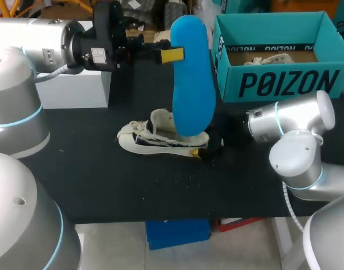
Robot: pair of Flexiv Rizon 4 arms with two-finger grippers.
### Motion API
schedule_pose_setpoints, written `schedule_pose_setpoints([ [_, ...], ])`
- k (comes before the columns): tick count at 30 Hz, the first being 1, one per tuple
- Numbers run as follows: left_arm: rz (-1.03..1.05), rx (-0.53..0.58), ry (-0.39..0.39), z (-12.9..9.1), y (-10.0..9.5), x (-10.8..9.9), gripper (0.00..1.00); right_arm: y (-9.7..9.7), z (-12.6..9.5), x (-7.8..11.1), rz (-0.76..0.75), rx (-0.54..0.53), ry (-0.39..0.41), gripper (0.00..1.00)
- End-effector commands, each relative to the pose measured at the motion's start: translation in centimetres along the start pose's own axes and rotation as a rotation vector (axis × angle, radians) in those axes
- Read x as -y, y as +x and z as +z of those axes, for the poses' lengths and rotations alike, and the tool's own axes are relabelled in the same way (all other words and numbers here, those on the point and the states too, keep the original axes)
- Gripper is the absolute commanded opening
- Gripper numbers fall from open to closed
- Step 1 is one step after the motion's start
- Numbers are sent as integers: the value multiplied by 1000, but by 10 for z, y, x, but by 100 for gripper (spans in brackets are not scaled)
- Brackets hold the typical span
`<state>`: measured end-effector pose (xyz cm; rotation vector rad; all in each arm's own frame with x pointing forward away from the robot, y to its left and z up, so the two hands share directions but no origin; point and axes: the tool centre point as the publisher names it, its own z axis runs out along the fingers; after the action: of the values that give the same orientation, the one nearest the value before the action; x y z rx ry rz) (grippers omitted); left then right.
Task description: Take the shoe out of the shoebox, open the shoe tongue, remove and reinsert the insole, then place the shoe into the shoebox
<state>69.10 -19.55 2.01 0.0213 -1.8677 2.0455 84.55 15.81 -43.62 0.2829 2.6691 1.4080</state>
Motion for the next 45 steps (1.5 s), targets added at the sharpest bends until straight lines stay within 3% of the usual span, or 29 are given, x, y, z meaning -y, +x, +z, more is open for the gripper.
schedule_pose_setpoints([
  [1, 7, 27, -12, 4, 3, 16, 0, -1, 1, 3, 0, 0, 0, 0],
  [11, -11, -17, 13, 15, 7, 33, 0, -1, 1, 3, 0, 0, 0, 0],
  [20, -87, -42, 55, 20, 15, 33, 0, -1, 1, 3, 0, 0, 0, 0],
  [29, -93, -34, 50, 21, 18, 33, 0, -1, 1, 3, 0, 0, 0, 0],
  [31, -93, -34, 50, 21, 18, 33, 0, -1, 0, 3, -4, 1, 5, 5],
  [34, -93, -34, 50, 21, 18, 33, 0, -2, -4, 3, -18, -3, 15, 22],
  [35, -93, -34, 50, 21, 18, 33, 0, -3, -8, 2, -30, -1, 31, 47],
  [36, -93, -34, 50, 21, 18, 33, 0, -4, -11, 2, -43, -4, 46, 100],
  [45, -93, -34, 50, 21, 18, 33, 0, -6, -37, 3, -77, -55, 188, 100],
])
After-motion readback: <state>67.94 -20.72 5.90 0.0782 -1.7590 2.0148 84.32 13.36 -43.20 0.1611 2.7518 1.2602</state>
